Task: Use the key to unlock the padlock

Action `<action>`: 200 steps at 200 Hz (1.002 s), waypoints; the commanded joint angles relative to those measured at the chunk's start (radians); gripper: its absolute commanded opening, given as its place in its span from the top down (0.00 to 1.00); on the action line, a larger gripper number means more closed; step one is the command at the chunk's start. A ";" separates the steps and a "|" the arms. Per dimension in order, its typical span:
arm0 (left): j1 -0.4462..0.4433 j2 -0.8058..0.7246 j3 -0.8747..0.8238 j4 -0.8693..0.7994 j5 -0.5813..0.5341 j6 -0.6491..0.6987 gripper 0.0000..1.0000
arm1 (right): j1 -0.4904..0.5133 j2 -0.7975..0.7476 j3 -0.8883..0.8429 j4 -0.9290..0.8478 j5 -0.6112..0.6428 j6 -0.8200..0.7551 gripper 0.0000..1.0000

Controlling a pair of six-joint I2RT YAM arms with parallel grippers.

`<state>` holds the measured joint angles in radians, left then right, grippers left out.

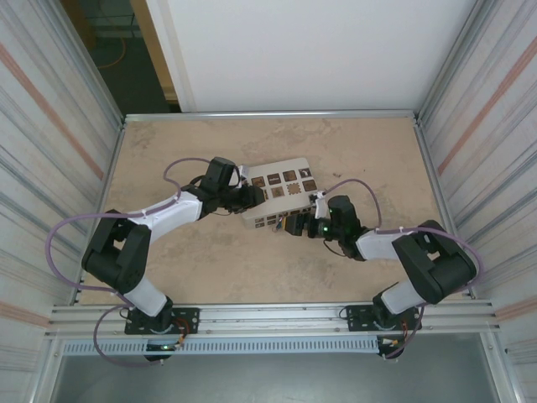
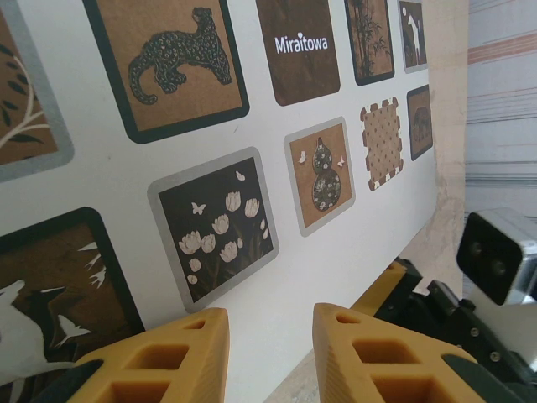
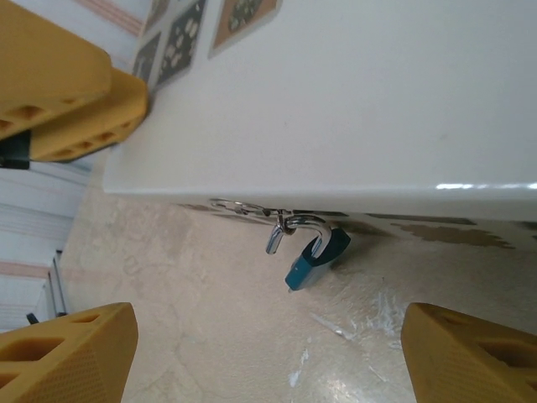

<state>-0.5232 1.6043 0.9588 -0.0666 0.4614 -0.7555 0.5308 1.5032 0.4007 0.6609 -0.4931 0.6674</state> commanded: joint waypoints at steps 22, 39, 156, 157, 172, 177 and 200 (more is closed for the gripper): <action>0.002 0.018 -0.038 -0.050 -0.010 0.007 0.67 | 0.021 0.082 0.033 0.108 0.034 -0.008 0.20; 0.002 0.018 -0.038 -0.050 -0.009 0.005 0.67 | 0.030 0.122 0.045 0.150 0.035 0.007 0.21; 0.002 0.014 -0.042 -0.056 -0.010 0.002 0.68 | 0.068 0.256 0.073 0.345 0.046 0.009 0.32; 0.002 0.014 -0.042 -0.058 -0.010 0.002 0.68 | 0.068 0.256 0.072 0.345 0.046 0.008 0.32; 0.002 0.014 -0.041 -0.059 -0.011 0.002 0.68 | 0.075 0.251 0.067 0.348 0.050 -0.001 0.34; 0.002 0.014 -0.041 -0.059 -0.012 0.002 0.68 | 0.075 0.251 0.065 0.350 0.048 -0.004 0.34; 0.002 0.016 -0.040 -0.059 -0.012 0.002 0.68 | 0.078 0.256 0.064 0.376 0.027 -0.006 0.39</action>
<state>-0.5228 1.6028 0.9550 -0.0612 0.4603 -0.7563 0.5999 1.7481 0.4545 0.9657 -0.4454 0.6762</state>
